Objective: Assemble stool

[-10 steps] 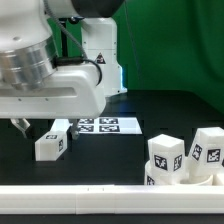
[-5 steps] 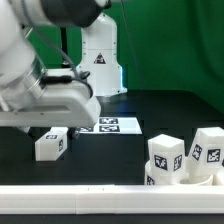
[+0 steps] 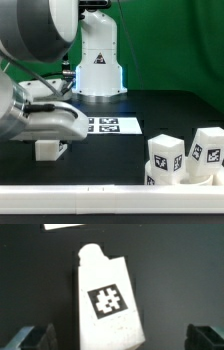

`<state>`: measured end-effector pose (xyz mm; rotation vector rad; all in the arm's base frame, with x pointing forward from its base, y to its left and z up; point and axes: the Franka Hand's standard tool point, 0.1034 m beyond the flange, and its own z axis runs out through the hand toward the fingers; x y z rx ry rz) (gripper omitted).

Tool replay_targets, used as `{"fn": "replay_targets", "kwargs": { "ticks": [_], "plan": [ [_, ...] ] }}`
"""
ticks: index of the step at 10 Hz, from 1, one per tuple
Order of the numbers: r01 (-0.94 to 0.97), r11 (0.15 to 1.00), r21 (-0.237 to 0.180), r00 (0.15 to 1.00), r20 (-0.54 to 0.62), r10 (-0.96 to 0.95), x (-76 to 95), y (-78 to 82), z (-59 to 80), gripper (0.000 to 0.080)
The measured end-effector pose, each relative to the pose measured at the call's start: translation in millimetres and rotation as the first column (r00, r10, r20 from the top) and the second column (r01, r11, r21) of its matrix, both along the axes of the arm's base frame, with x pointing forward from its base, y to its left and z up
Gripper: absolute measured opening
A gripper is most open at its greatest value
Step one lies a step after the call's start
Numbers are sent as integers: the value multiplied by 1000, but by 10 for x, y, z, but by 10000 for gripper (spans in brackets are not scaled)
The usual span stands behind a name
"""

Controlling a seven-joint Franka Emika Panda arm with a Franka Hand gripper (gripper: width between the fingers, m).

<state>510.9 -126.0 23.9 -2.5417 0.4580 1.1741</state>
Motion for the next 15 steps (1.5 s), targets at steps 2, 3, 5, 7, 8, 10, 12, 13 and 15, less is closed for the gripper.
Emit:
{"fn": "replay_targets", "kwargs": {
  "ticks": [2,3,5,7,8,10,12,13,15],
  "plan": [
    [-3,1000,-10,1000,3,3,-11,29,-69,649],
    [0,1000,-15,1000,-10,0,-49,21,-91,649],
    [0,1000,-16,1000,-6,0,-49,16,-90,649],
    [-2,1000,-23,1000,0,2,-58,22,-98,620],
    [-10,1000,-28,1000,-1,10,-66,35,-103,620],
    [-13,1000,-28,1000,-1,13,-63,52,-103,440],
    [-13,1000,-28,1000,-2,13,-64,53,-103,335],
    [-13,1000,-28,1000,-2,13,-63,53,-103,335],
    [-17,999,-30,1000,12,18,-4,55,-64,335]
  ]
}}
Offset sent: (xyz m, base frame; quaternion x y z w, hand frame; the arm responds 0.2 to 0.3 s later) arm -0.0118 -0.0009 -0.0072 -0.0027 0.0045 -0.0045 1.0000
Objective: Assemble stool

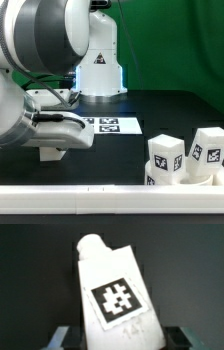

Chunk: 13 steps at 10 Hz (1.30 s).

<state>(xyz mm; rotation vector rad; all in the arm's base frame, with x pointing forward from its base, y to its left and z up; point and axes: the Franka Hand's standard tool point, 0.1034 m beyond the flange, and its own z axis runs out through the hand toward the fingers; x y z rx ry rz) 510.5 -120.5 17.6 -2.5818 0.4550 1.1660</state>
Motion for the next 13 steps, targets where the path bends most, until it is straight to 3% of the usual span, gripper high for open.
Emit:
{"fn": "replay_targets", "kwargs": {
  "ticks": [2,5,6,10,12,13],
  "plan": [
    [-29,1000,9,999,23,29,165,116,300,335],
    [0,999,-39,998,65,2,415,360,744,335],
    [-8,999,-45,997,78,12,466,447,808,335],
    [-4,998,-58,994,107,10,516,410,757,335],
    [63,992,-106,963,269,-33,737,398,730,335],
    [104,987,-120,942,331,-59,717,454,788,335]
  ]
}}
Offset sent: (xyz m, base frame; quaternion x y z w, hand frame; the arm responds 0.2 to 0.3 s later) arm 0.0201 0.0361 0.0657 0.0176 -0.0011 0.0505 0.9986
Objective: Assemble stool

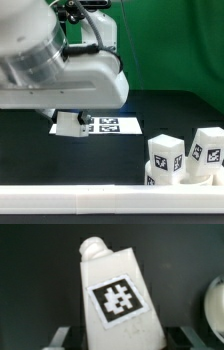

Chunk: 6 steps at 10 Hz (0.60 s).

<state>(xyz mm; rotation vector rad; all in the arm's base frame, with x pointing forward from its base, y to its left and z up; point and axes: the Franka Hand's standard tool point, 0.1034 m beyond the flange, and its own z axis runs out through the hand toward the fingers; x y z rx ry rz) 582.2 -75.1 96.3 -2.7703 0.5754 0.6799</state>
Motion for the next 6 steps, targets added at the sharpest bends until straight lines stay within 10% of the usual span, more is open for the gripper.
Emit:
{"fn": "replay_targets", "kwargs": {
  "ticks": [3,6],
  "plan": [
    [45,998,-54,984,175,-35,116,186,301,335],
    [90,986,-139,933,359,-35,200,146,235,335]
  ]
}}
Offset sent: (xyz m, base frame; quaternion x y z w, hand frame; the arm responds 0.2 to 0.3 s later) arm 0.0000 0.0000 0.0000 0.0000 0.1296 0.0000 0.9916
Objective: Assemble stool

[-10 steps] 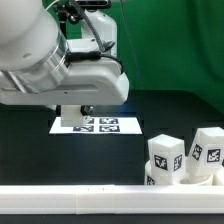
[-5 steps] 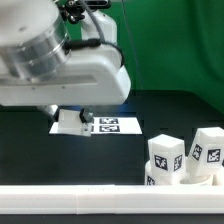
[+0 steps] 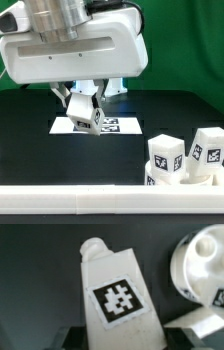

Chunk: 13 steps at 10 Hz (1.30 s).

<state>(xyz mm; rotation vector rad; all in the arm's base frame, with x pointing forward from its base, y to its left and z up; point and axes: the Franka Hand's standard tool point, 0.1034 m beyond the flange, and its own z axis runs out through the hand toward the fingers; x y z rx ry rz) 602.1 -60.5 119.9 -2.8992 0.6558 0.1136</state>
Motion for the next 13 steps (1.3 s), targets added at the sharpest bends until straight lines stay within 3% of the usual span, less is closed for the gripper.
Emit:
{"fn": "replay_targets", "kwargs": {
  "ticks": [2,5,6,7,10,12,13],
  "plan": [
    [28,998,-60,991,132,-20,10,82,16,335],
    [114,988,-104,952,296,-78,2,438,120,335],
    [122,984,-129,928,366,-67,96,505,166,335],
    [128,980,-151,908,414,-55,75,510,136,335],
    [166,979,-122,909,404,-104,14,531,128,336],
    [209,972,-103,870,474,-137,-135,779,144,336],
    [205,972,-119,853,509,-118,-173,808,129,336]
  ]
}}
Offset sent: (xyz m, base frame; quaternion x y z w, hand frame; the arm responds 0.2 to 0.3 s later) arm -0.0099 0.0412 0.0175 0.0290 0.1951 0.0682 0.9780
